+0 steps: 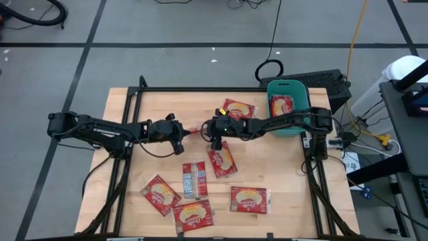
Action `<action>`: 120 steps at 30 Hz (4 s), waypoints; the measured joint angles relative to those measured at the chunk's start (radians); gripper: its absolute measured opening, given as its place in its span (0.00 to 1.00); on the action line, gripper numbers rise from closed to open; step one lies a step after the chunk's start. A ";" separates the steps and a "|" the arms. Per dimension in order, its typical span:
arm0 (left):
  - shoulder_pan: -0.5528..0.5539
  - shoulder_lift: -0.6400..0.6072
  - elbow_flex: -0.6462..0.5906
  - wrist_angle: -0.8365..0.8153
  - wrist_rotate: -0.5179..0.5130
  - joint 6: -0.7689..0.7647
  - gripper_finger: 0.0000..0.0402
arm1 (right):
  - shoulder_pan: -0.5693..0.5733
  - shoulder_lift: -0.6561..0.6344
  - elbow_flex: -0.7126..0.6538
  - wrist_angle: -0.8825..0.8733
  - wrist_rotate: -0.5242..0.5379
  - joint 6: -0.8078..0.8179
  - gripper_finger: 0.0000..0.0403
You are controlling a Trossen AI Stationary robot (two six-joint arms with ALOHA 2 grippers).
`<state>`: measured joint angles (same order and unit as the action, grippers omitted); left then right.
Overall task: Sort popcorn bags into baskets
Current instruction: Put the red popcorn bag into the green bin
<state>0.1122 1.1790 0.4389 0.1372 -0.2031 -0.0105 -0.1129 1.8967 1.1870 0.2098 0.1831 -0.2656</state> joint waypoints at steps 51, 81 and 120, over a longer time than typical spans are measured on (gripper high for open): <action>0.040 -0.233 -0.213 0.670 0.251 0.123 0.31 | 0.127 -0.361 -0.463 0.967 -0.006 0.133 0.03; -0.067 0.264 0.083 0.990 0.383 0.167 0.32 | 0.130 -0.358 -0.463 1.072 -0.189 0.172 0.03; 0.235 -0.119 0.032 -0.221 0.237 0.349 0.05 | 0.125 -0.154 0.263 -0.236 0.176 0.114 0.52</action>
<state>0.3470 1.0599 0.4706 -0.0834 0.0338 0.3389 0.0123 1.7429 1.4497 -0.0265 0.3587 -0.1515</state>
